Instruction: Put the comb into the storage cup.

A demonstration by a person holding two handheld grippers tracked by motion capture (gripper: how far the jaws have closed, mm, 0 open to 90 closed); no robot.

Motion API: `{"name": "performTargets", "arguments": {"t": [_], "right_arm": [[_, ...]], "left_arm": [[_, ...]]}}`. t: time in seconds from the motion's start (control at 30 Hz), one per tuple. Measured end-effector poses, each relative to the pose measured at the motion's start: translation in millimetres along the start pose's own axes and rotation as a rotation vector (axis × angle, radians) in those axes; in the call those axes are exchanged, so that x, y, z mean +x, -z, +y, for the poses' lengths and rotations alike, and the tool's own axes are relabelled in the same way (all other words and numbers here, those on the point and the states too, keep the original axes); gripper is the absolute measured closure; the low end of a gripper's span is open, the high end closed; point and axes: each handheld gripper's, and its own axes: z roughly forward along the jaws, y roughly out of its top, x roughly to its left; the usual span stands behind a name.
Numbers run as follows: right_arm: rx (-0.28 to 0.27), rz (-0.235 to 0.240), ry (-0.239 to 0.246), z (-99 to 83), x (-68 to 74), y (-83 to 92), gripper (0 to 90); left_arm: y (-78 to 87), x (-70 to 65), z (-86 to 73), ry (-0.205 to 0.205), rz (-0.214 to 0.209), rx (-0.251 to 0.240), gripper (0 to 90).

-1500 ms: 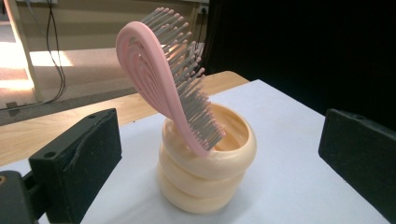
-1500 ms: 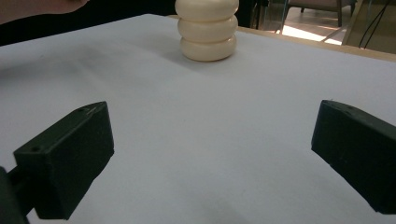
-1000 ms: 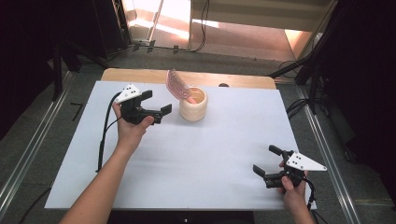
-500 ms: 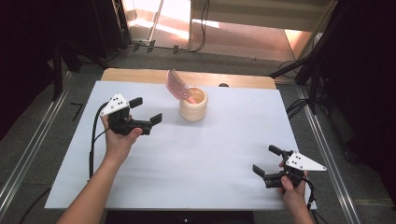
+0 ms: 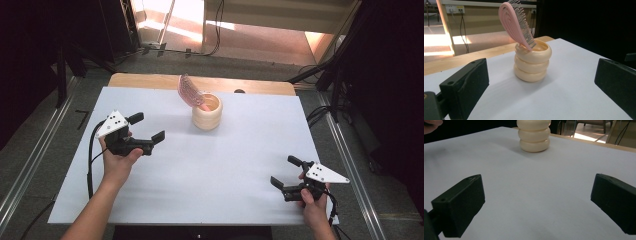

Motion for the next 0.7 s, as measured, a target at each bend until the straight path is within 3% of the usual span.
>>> {"name": "performTargets", "arguments": {"t": [0.7], "right_arm": [[0.0,-0.003,-0.002,-0.2,0.1,-0.3,0.0]], "left_arm": [[33.9,-4.9,-27.2,0.006,0.031,-0.011,0.0]]}}
